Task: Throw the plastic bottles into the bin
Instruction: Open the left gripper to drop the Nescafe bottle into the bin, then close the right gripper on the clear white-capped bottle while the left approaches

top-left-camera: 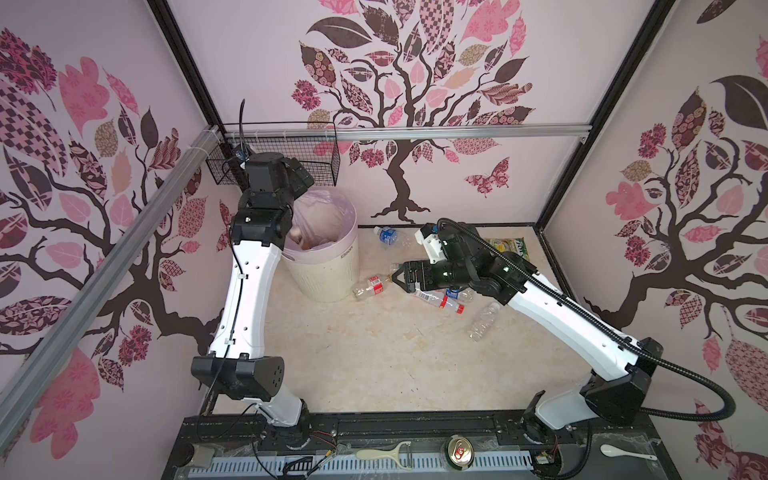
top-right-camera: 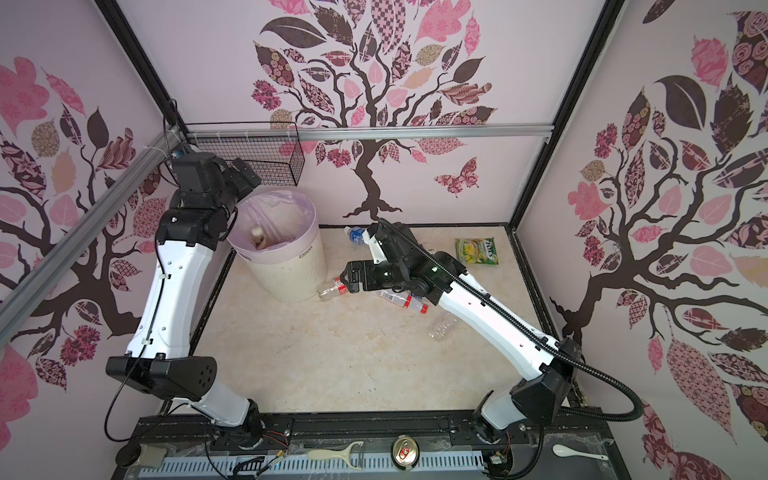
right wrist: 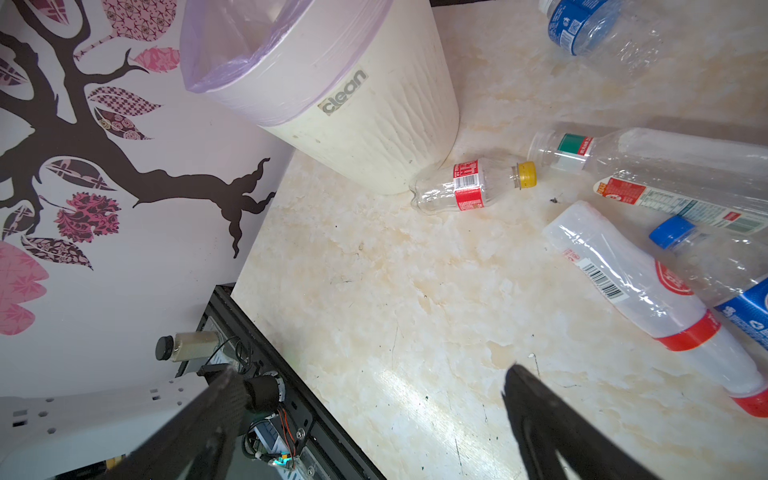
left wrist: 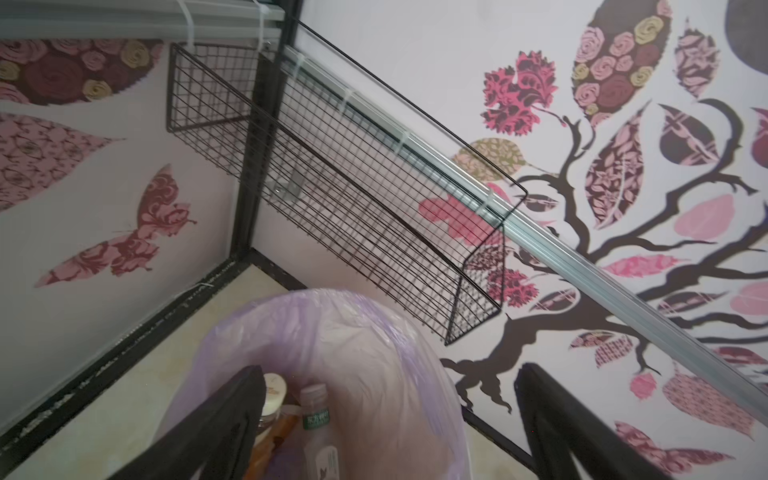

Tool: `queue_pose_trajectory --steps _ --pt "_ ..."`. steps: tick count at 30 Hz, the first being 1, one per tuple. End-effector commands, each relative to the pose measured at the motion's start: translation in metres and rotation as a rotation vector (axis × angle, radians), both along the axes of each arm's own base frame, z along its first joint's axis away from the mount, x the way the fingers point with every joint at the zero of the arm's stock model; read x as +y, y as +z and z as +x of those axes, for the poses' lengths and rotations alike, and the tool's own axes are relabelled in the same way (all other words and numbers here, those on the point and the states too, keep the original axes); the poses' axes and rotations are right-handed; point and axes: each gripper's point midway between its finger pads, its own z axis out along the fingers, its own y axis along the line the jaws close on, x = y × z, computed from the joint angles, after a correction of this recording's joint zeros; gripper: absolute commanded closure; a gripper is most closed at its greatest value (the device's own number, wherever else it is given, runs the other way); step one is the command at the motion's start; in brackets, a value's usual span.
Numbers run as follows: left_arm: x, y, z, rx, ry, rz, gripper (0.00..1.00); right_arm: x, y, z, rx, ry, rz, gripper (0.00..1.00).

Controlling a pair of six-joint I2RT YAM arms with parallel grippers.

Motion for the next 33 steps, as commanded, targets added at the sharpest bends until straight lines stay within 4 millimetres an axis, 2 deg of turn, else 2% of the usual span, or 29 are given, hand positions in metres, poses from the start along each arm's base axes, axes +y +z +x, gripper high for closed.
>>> queue_pose_trajectory --steps 1,6,11,15,21,25,29,33 --pt "-0.010 0.058 -0.037 -0.139 -0.057 -0.031 0.02 0.007 -0.010 0.002 0.021 0.014 -0.001 0.00" --pt "-0.039 0.057 -0.043 -0.130 -0.133 -0.050 0.02 0.007 -0.012 0.001 0.030 0.011 0.002 0.00" --pt "-0.093 0.037 -0.051 -0.074 -0.269 -0.055 0.02 -0.002 -0.014 0.005 0.048 -0.021 0.018 0.00" --pt "-0.142 0.011 -0.061 -0.007 -0.401 -0.059 0.02 -0.026 -0.021 0.015 0.074 -0.079 0.024 0.00" --pt "-0.211 -0.042 -0.082 0.106 -0.556 -0.038 0.02 -0.085 -0.038 0.034 0.097 -0.241 -0.015 0.00" --pt "-0.248 -0.071 -0.096 0.164 -0.632 -0.034 0.02 -0.129 -0.061 0.043 0.121 -0.396 -0.121 0.00" --pt "-0.289 -0.105 -0.114 0.246 -0.720 -0.014 0.02 -0.170 -0.089 0.041 0.164 -0.538 -0.214 0.00" --pt "-0.325 -0.140 -0.135 0.331 -0.798 0.005 0.02 -0.204 -0.124 0.031 0.269 -0.635 -0.217 0.00"
